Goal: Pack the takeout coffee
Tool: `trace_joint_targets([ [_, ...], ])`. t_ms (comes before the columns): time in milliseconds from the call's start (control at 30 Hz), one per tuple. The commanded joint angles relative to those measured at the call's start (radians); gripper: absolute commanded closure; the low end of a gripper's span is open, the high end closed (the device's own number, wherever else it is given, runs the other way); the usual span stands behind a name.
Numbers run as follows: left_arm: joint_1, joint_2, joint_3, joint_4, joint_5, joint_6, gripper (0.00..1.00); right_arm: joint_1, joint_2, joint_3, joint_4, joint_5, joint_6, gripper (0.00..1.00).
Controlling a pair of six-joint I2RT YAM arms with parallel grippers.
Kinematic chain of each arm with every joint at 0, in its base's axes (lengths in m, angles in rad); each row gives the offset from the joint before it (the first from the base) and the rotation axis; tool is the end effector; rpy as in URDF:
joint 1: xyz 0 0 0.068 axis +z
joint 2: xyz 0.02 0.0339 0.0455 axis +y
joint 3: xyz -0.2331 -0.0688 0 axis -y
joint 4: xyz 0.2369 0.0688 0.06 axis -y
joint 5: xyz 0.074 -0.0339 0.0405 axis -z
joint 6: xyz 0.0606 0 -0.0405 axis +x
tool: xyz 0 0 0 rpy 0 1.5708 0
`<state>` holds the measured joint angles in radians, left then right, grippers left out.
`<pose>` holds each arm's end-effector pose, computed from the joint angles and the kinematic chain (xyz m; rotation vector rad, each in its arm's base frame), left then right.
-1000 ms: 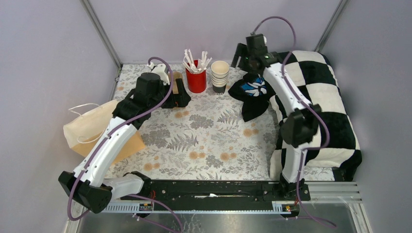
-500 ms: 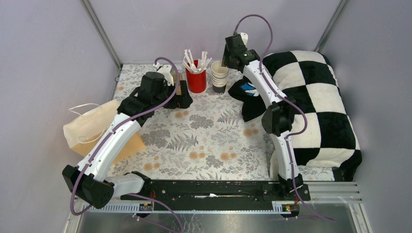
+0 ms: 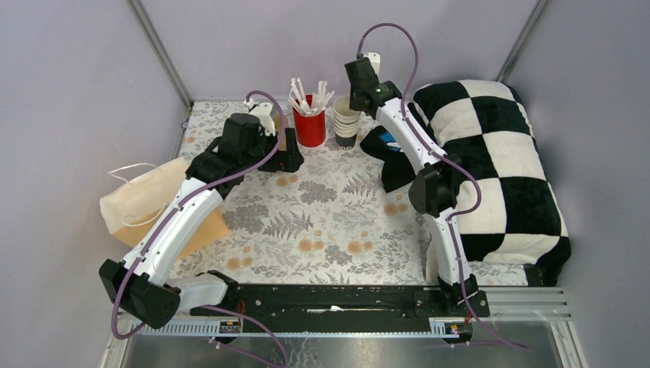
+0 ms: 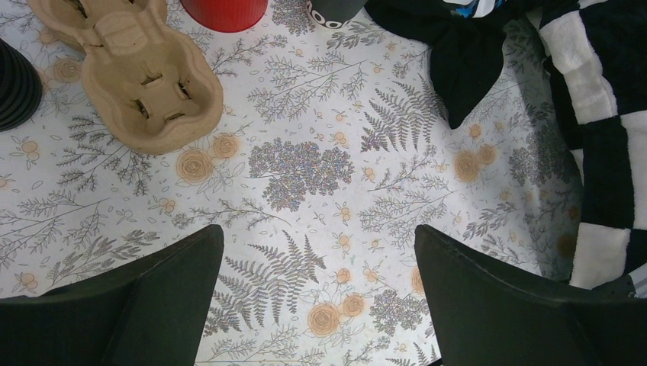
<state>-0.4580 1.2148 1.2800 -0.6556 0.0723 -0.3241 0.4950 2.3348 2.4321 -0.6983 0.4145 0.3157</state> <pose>0.2518 -0.1290 0.3324 0.1902 2.1992 -0.5227 0.4674 0.2246 0.2913 0.0437 2.1145 0.0305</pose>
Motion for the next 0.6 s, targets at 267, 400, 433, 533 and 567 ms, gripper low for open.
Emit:
trace_joint_targets([
  [267, -0.004, -0.001, 0.022, 0.011, 0.003, 0.047, 0.01, 0.012, 0.006, 0.057, 0.021, 0.057, -0.018, 0.73],
  [400, -0.004, 0.000, 0.021, 0.010, 0.001, 0.051, 0.01, 0.012, 0.009, 0.058, 0.023, 0.057, -0.018, 0.75],
  [433, -0.004, 0.000, 0.021, 0.010, -0.003, 0.051, 0.01, 0.012, 0.010, 0.058, 0.022, 0.054, -0.018, 0.76],
  [533, -0.004, -0.002, 0.020, 0.010, -0.008, 0.054, 0.01, 0.013, 0.013, 0.056, 0.023, 0.049, -0.017, 0.80],
  [567, -0.004, -0.002, 0.021, 0.010, -0.008, 0.054, 0.01, 0.012, 0.014, 0.057, 0.024, 0.049, -0.018, 0.80],
])
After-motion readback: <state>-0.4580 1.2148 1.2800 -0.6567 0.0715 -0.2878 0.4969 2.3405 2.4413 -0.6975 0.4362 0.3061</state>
